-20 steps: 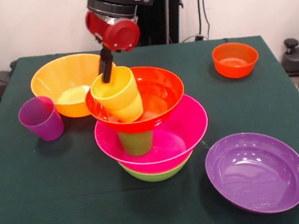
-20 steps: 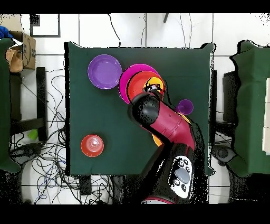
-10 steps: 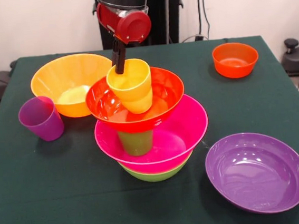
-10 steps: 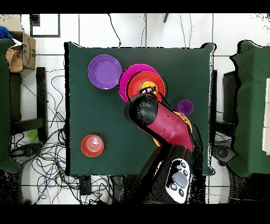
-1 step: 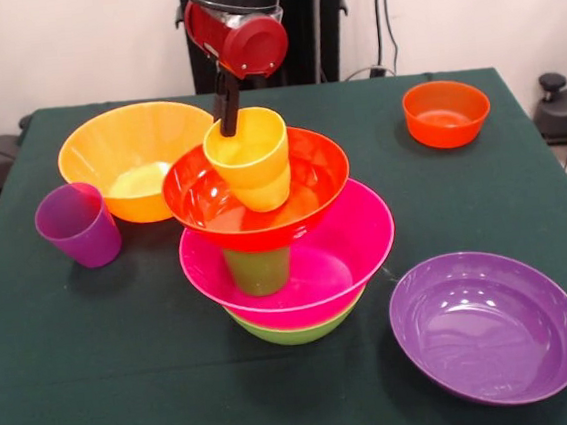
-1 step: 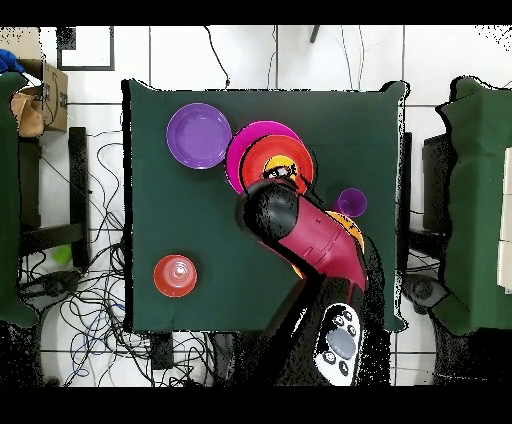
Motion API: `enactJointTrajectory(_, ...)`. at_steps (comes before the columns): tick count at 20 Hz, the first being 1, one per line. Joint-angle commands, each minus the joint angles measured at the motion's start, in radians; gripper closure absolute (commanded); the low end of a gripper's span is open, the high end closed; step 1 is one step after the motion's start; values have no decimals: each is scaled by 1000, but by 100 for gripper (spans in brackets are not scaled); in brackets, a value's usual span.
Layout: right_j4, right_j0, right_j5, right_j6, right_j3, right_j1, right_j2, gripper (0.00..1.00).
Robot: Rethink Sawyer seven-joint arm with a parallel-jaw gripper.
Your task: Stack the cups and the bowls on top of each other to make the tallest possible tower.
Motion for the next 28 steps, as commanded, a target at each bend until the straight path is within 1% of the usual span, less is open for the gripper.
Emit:
enactJointTrajectory(1, 5, -14, -29, 158, 44, 36, 77, 100)
enactJointTrajectory(8, -2, -31, -51, 146, 29, 50, 81, 100)
enactJointTrajectory(28, 12, -9, -71, 178, 29, 67, 70, 100)
